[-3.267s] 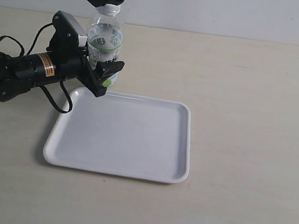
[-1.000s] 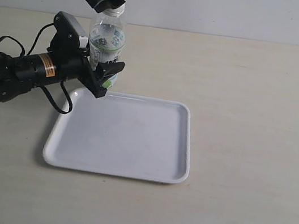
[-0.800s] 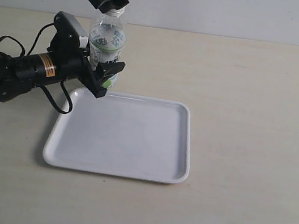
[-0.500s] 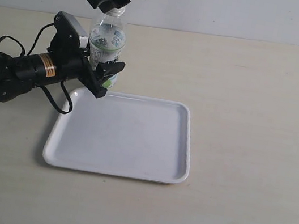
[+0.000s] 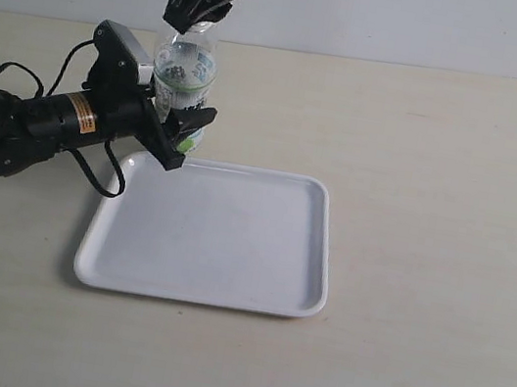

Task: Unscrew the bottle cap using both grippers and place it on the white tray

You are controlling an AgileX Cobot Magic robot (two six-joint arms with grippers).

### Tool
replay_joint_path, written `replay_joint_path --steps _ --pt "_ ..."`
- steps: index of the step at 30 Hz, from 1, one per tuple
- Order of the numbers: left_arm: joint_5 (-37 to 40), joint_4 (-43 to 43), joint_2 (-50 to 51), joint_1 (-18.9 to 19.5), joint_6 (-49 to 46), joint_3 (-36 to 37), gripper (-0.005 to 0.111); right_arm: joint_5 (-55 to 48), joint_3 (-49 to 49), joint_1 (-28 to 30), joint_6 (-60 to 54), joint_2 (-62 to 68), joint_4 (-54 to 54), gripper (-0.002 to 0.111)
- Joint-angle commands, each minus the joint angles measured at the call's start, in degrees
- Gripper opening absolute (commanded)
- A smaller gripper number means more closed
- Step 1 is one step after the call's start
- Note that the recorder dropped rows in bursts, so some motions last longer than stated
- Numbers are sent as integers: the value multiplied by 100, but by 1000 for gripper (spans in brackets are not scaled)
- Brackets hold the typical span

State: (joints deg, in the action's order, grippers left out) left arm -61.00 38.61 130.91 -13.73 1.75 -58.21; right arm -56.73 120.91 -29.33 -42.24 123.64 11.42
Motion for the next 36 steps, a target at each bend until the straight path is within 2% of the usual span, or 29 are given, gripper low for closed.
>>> replay_joint_path --steps 1,22,28,36 --pt "7 -17 -40 -6 19 3 0 -187 8 15 -738 10 17 0" --pt "-88 -17 -40 -6 127 -44 0 -503 8 15 -4517 10 58 0" --pt "-88 -17 -40 -6 127 -44 0 -540 8 15 -5303 10 42 0" --pt "-88 -17 -40 -6 127 -44 0 -1142 8 2 -7101 10 2 0"
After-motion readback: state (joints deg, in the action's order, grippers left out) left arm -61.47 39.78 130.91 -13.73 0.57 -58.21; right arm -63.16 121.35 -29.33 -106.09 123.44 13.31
